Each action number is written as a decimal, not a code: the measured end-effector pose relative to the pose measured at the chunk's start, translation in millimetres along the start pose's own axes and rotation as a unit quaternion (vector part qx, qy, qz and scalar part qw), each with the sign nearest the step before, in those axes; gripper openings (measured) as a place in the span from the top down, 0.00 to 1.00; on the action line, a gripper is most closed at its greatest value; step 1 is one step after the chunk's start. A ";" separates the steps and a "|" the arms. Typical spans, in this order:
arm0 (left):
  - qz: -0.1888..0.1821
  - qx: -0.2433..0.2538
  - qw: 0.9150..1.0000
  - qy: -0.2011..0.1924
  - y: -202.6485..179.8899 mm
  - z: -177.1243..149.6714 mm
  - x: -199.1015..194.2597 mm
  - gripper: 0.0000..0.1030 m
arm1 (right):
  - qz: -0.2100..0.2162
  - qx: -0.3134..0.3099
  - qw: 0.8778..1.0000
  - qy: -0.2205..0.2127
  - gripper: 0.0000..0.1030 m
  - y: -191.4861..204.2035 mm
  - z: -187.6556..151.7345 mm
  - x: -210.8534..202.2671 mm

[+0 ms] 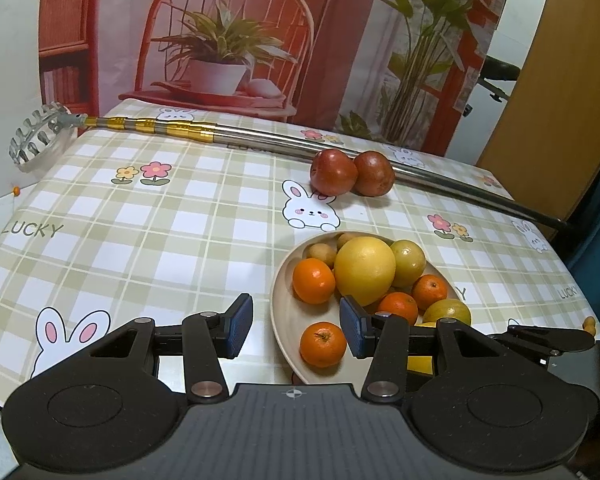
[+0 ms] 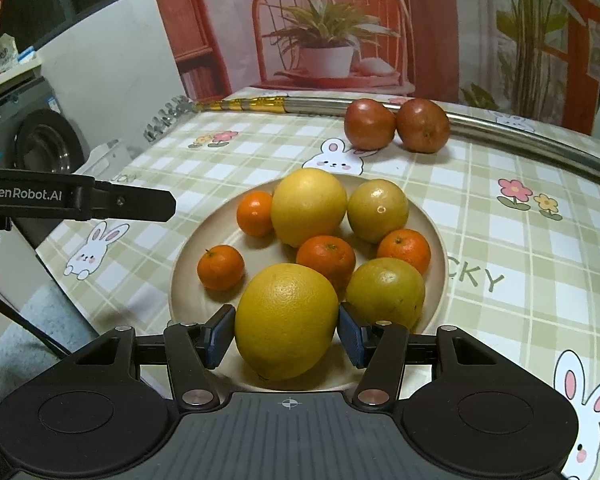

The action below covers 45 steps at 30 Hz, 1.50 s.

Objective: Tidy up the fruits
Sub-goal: 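Lower the large yellow grapefruit onto the plate rim with the right tool, then open the right tool to release the grapefruit onto the plate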

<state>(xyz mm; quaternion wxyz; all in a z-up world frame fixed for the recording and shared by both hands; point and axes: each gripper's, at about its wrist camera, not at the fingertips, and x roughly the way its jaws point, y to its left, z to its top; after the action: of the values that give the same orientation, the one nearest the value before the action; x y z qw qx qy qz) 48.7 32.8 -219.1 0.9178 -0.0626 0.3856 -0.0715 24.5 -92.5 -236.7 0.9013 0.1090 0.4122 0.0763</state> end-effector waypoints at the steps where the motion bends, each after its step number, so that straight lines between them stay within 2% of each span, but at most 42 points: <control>1: 0.000 0.000 1.000 0.000 0.0 0.0 0.0 0.51 | -0.002 -0.002 1.000 0.000 0.50 0.4 0.1 -0.2; 8: 0.000 -0.001 1.000 0.001 0.4 -0.5 -0.1 0.51 | -0.014 -0.009 1.000 0.012 0.50 1.2 -0.7 0.8; 32: 0.005 -0.003 1.000 0.000 0.0 -1.2 -0.9 0.47 | -0.029 -0.019 0.999 0.011 0.50 2.8 -1.8 -3.6; 45: 0.005 -0.002 1.000 -0.001 0.0 -1.3 -1.3 0.47 | -0.044 -0.039 0.998 -0.030 0.50 7.4 1.0 -16.9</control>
<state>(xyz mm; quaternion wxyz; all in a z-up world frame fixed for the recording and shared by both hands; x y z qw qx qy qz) 46.9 33.0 -219.1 0.9183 -0.0630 0.3852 -0.0660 13.9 -89.4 -221.8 0.9193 0.0573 0.3863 0.0496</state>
